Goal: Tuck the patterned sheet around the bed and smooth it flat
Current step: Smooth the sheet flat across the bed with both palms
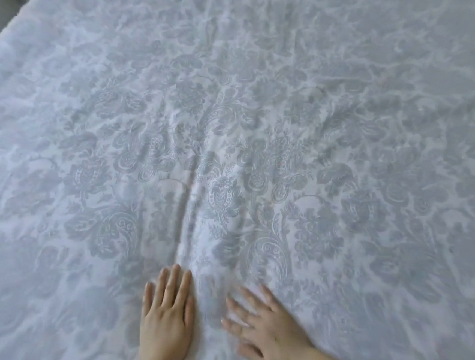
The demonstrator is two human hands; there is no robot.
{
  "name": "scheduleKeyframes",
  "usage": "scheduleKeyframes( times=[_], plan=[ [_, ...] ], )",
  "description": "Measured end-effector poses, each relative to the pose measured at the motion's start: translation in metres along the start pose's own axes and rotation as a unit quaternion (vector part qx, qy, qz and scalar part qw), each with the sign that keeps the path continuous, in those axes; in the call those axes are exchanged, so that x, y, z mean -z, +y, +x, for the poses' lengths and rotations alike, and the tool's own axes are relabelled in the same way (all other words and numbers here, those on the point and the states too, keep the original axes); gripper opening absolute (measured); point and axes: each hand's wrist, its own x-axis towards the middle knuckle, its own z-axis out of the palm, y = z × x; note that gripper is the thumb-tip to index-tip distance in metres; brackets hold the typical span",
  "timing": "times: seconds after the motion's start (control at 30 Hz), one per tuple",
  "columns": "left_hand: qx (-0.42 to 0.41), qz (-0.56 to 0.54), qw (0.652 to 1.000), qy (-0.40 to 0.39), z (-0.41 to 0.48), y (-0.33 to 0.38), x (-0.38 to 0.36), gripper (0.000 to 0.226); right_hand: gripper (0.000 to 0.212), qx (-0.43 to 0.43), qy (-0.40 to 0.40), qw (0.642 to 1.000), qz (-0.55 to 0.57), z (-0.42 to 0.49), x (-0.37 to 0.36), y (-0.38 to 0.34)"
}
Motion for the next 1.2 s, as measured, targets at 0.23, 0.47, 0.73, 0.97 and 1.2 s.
scheduleKeyframes(
  times=[0.23, 0.47, 0.73, 0.97, 1.2],
  plan=[
    [-0.028, -0.011, 0.989, 0.143, 0.017, -0.011, 0.050, 0.040, 0.061, -0.052, 0.143, 0.982, 0.117, 0.049, 0.081, 0.128],
    [0.252, 0.052, 0.962, 0.088, 0.049, -0.141, 0.037, 0.058, 0.066, -0.328, 0.141, 0.934, 0.016, 0.166, 0.067, 0.134],
    [0.396, -0.053, 0.914, 0.075, -0.092, -0.128, -0.009, 0.055, 0.044, 0.260, -0.004, 0.964, 0.052, 0.049, -0.011, -0.088],
    [0.330, 0.011, 0.930, 0.163, -0.028, -0.112, 0.062, 0.049, 0.061, -0.037, 0.159, 0.978, 0.129, 0.165, 0.094, 0.029],
    [0.197, -0.006, 0.977, 0.086, -0.014, -0.037, -0.004, 0.054, 0.050, 0.050, 0.083, 0.995, 0.023, 0.086, -0.008, -0.059]
  ],
)
